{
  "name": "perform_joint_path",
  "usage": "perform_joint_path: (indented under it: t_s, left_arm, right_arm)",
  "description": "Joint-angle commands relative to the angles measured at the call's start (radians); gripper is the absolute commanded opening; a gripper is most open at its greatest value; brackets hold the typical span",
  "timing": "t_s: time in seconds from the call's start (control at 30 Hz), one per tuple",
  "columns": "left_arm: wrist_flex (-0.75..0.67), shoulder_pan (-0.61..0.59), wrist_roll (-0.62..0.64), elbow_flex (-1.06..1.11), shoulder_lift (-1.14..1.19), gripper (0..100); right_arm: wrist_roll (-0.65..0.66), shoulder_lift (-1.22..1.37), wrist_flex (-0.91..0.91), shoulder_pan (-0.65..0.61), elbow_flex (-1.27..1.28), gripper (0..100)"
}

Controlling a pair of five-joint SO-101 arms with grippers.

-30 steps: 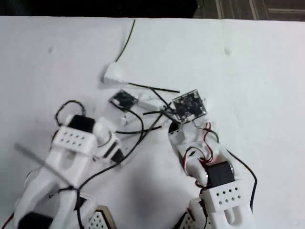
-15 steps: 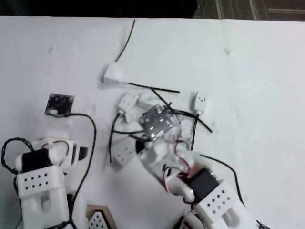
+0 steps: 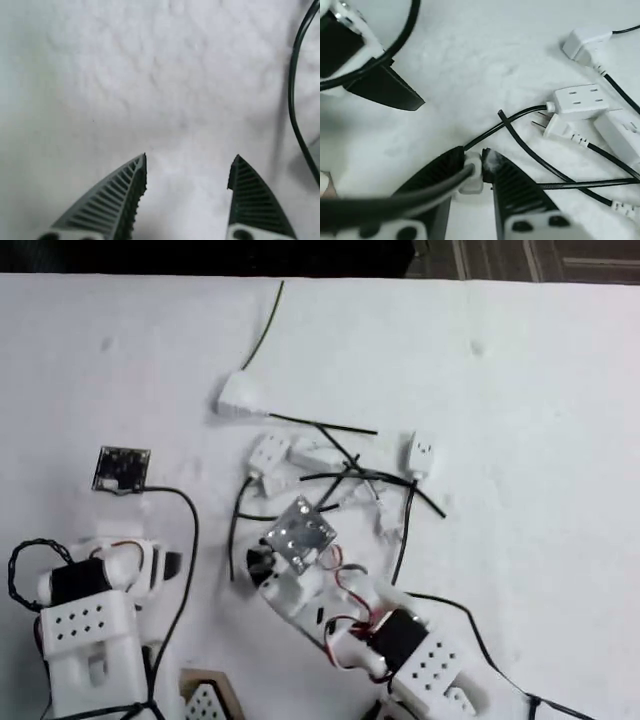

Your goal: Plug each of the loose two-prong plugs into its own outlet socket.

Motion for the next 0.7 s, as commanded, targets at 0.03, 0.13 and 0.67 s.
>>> perform_joint_path:
  t_s: [0.03, 0.13, 0.67]
  left_arm:
    - [-0.012, -0.007, 0.005, -0.005, -0.018, 27]
    - [-0.014, -0.007, 0.003, 0.003, -0.018, 27]
    - [-0.014, -0.007, -0.032, 0.006, -0.018, 27]
  right_arm:
    - [-0.008, 0.177, -0.053, -0.024, -0.091, 1.6]
    - [-0.008, 0.326, -0.081, -0.024, -0.144, 1.6]
    - [-0.006, 0.521, -0.173, -0.022, -0.201, 1.6]
